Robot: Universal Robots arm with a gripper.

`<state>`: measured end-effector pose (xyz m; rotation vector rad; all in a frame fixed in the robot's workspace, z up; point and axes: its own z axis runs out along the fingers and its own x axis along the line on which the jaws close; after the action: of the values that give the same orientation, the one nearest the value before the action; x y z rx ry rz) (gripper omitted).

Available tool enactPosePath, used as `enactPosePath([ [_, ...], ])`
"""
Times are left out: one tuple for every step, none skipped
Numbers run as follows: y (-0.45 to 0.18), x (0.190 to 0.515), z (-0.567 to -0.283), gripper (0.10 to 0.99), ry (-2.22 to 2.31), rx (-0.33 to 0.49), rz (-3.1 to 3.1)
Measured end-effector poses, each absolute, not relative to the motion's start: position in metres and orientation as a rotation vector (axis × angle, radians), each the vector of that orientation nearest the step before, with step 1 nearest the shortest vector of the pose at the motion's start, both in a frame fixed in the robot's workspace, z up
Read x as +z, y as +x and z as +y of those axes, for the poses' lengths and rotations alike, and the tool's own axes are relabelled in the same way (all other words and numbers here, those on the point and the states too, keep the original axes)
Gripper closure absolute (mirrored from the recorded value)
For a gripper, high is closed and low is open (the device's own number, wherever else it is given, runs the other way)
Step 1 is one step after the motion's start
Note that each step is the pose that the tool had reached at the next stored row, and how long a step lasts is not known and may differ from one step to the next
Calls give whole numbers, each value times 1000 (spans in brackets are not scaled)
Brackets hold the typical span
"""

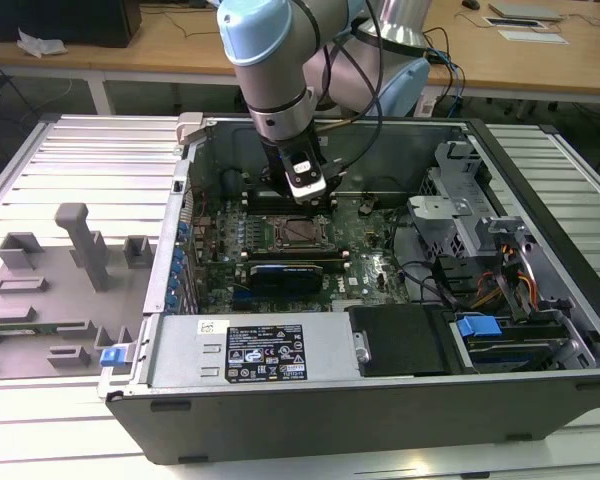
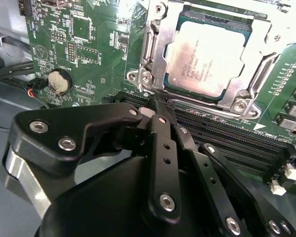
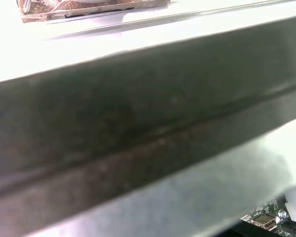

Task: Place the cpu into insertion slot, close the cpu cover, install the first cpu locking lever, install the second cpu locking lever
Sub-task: 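Install the first cpu locking lever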

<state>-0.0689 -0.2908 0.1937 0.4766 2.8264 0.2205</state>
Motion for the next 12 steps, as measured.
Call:
enactPosePath([
  [-69, 194, -291, 980, 477, 223, 2827],
  [-69, 194, -291, 980, 477, 225, 2826],
  [-69, 194, -291, 980, 478, 229, 2826],
  [-69, 195, -291, 980, 478, 232, 2826],
  [-69, 195, -291, 980, 478, 234, 2826],
  [-69, 196, -291, 980, 479, 235, 2826],
  [-69, 197, -291, 980, 479, 235, 2826],
  [-69, 198, -291, 980, 479, 235, 2827],
  [-69, 199, -291, 980, 479, 235, 2827],
  [-69, 200, -291, 980, 478, 234, 2827],
  [-69, 201, -291, 980, 478, 231, 2827],
  [-69, 202, -291, 980, 477, 225, 2826],
])
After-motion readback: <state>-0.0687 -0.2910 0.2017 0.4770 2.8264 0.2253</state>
